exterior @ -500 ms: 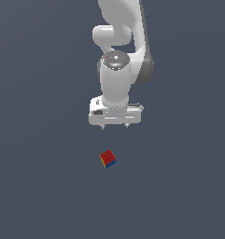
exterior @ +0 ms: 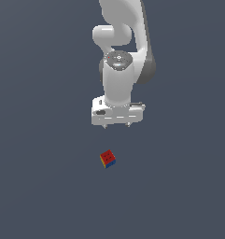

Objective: Pick up the object and move it to a goal position.

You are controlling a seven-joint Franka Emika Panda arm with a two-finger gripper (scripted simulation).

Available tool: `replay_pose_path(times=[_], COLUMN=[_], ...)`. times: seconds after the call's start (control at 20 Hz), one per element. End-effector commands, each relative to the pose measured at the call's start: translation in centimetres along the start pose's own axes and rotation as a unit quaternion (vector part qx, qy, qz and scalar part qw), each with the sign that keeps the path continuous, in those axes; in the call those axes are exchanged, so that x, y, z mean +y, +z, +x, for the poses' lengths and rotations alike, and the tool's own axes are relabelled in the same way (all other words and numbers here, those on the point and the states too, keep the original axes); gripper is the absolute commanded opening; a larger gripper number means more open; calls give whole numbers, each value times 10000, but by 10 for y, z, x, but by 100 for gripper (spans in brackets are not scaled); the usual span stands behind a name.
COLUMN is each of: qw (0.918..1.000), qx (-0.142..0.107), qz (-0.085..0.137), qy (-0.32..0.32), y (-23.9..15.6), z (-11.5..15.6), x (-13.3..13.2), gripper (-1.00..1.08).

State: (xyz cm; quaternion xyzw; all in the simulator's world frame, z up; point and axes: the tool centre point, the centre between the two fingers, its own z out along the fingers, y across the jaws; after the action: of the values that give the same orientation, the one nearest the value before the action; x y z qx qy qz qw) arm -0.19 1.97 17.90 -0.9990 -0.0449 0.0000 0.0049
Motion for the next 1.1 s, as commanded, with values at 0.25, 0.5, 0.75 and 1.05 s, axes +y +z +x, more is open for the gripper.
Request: replay_pose_path(times=[0.25,0.5,0.75,1.05], qw=[10000,9998,9987,9943], qx=[-18,-19,-19,-20], qz=[2,-8,-26,-46], qy=[-65,-210,-505,-1064], y=[0,5,17,42], z=[-1,6,21,47], x=[-3,0,7,20], gripper=[100,100,100,100])
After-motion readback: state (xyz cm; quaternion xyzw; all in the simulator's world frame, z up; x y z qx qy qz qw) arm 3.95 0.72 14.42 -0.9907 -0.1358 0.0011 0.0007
